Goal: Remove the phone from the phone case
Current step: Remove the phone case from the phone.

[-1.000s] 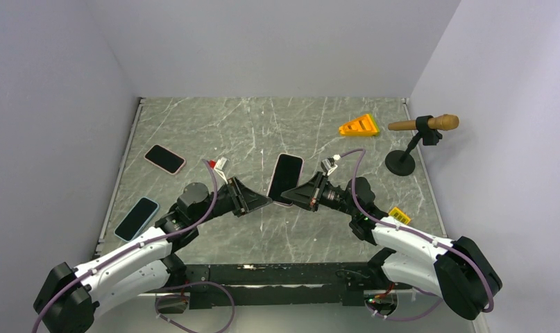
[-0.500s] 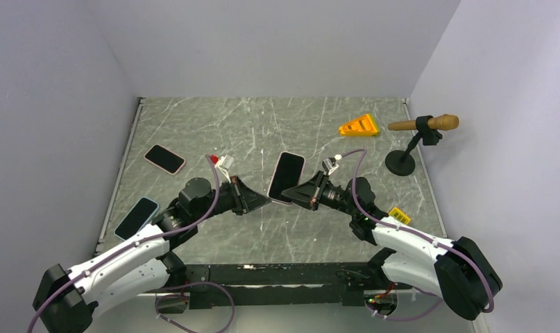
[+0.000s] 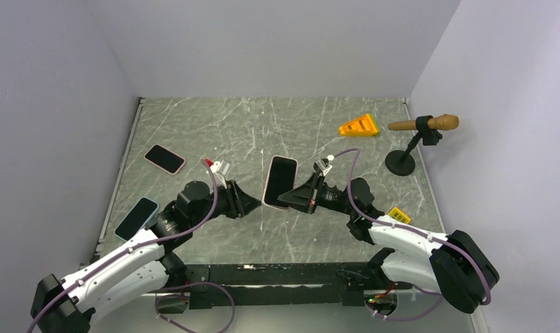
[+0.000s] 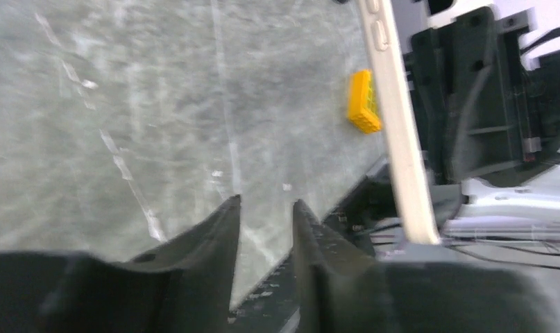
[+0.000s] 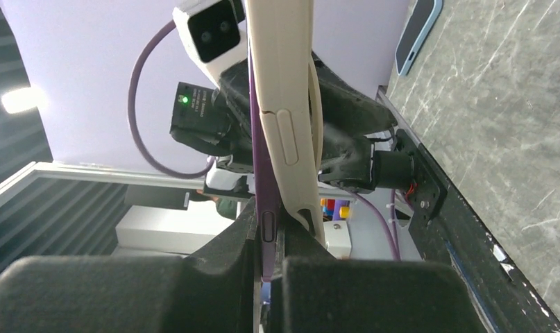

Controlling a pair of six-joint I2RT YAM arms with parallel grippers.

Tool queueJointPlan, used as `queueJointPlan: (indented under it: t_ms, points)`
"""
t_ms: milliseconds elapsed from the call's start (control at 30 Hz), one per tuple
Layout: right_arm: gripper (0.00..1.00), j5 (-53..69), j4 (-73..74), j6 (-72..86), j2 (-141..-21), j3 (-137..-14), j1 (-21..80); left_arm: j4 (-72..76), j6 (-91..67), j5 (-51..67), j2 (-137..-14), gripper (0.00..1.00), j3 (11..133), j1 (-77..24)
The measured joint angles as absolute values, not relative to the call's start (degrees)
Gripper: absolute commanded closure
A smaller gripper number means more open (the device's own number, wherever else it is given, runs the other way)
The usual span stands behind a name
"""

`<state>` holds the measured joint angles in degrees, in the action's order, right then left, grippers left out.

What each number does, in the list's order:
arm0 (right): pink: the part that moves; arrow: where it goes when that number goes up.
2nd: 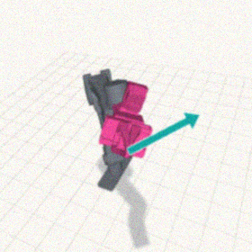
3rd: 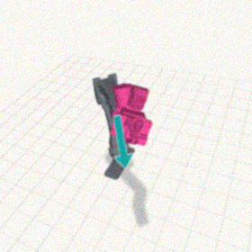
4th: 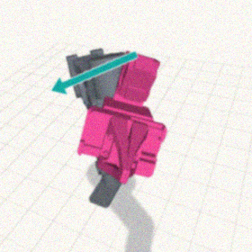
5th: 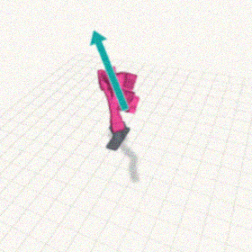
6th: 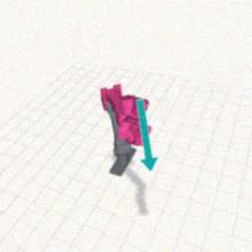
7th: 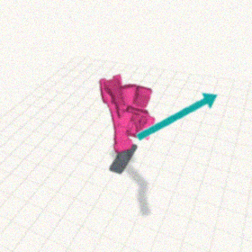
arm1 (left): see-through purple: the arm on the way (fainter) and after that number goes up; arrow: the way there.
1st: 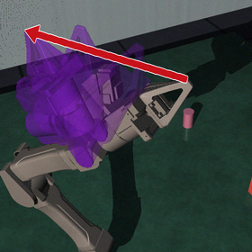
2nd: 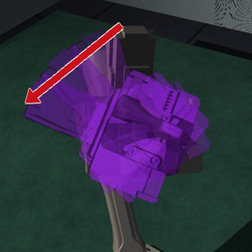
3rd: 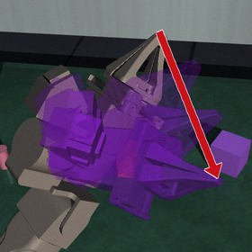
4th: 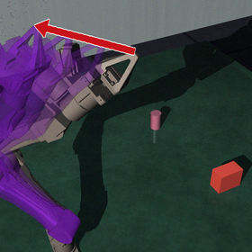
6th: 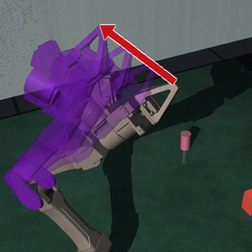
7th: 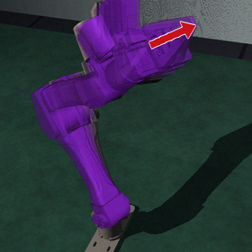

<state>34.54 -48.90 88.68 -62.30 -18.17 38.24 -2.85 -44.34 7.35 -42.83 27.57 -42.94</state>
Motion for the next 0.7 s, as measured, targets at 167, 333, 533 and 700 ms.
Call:
queueJointPlan:
  t_ms: [167,333,533,700]
  points:
    - [1.0,33.71,-48.97,88.68,-62.28,-18.17,38.24,7.31,-50.04,13.76,-40.27,0.13,22.24,-42.94]
    - [1.0,32.25,-49.39,88.73,-62.98,-18.17,38.35,21.39,-58.35,17.08,-38.11,0.3,13.26,-42.94]
    - [1.0,31.62,-49.41,88.75,-64.45,-18.17,38.35,29.39,-61.82,18.28,-38.48,0.27,13.61,-42.94]
    - [1.0,31.53,-49.58,88.92,-64.49,-18.2,38.57,28.21,-62.13,18.06,-38.7,0.32,17.45,-42.94]
